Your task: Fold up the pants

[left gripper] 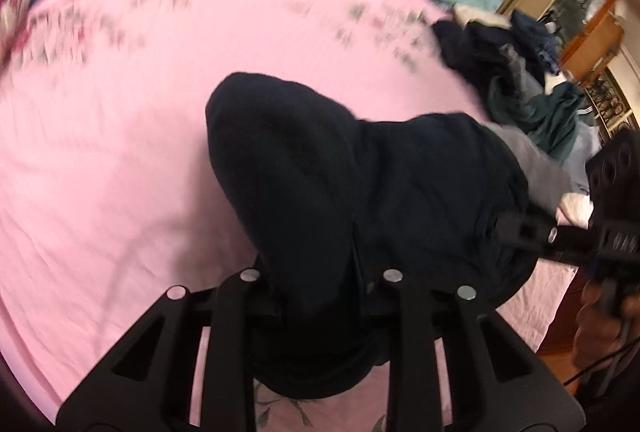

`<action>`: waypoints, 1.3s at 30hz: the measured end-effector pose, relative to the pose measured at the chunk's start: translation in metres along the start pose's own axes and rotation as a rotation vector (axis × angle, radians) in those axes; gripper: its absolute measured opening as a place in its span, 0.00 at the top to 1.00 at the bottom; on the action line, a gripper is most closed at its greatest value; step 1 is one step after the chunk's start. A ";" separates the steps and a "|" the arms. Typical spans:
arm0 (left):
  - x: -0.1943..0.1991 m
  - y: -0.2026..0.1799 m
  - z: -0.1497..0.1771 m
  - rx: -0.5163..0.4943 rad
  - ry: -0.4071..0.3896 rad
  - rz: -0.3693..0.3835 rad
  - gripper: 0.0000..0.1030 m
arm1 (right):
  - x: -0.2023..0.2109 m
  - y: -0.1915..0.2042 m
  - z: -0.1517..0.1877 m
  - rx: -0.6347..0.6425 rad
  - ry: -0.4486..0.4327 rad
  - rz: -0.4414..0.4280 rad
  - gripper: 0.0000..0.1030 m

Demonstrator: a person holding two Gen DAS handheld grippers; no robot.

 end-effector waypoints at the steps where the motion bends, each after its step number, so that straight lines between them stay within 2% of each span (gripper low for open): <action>1: 0.008 0.001 -0.007 -0.004 -0.030 -0.008 0.77 | 0.008 0.014 -0.006 0.030 -0.022 -0.022 0.70; 3: 0.029 0.009 -0.033 0.002 -0.115 -0.028 0.77 | 0.018 0.040 -0.019 0.091 -0.057 -0.051 0.71; 6: 0.047 0.037 -0.070 0.049 -0.182 -0.037 0.77 | 0.023 0.084 -0.047 0.193 -0.106 -0.090 0.71; 9: 0.035 0.060 -0.090 0.055 -0.179 -0.081 0.76 | 0.010 0.105 -0.077 0.248 -0.116 -0.104 0.71; 12: -0.007 0.087 -0.087 0.058 -0.101 -0.148 0.72 | -0.028 0.110 -0.101 0.279 -0.081 -0.077 0.70; 15: -0.053 0.107 -0.069 0.042 0.013 -0.260 0.56 | -0.074 0.096 -0.108 0.297 -0.035 0.030 0.64; 16: -0.049 0.112 -0.063 0.059 -0.010 -0.275 0.49 | -0.090 0.087 -0.108 0.286 -0.014 0.081 0.59; 17: -0.042 0.113 -0.062 0.066 -0.027 -0.301 0.28 | -0.101 0.079 -0.108 0.272 0.009 0.132 0.55; 18: -0.034 0.113 -0.062 0.063 -0.035 -0.337 0.16 | -0.111 0.070 -0.106 0.245 0.049 0.175 0.53; 19: -0.019 0.112 -0.064 0.050 -0.058 -0.383 0.06 | -0.110 0.069 -0.104 0.230 0.053 0.163 0.39; 20: -0.002 0.109 -0.067 0.036 -0.092 -0.422 0.06 | -0.104 0.071 -0.103 0.225 0.044 0.146 0.19; 22: 0.028 0.105 -0.072 0.032 -0.137 -0.452 0.03 | -0.074 0.085 -0.100 0.269 -0.028 0.160 0.01; 26: 0.083 0.089 -0.074 0.064 -0.174 -0.492 0.02 | -0.017 0.125 -0.088 0.462 -0.182 0.293 0.01; 30: 0.122 0.076 -0.068 0.093 -0.196 -0.506 0.02 | 0.014 0.153 -0.066 0.599 -0.241 0.405 0.01; 33: 0.140 0.066 -0.053 0.100 -0.192 -0.484 0.02 | 0.023 0.156 -0.051 0.605 -0.257 0.429 0.01; 39: 0.151 0.052 -0.019 0.099 -0.176 -0.463 0.02 | 0.025 0.157 -0.011 0.638 -0.231 0.457 0.01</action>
Point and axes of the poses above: each gripper's, at about its wrist camera, not at the fingertips, and x roughly against the way its jaws point, y to its left, z to its underside, the point moved 6 cm from there along -x, roughly the way its jaws point, and after that the axes turned 1 degree about -z, right-handed, at the moved point
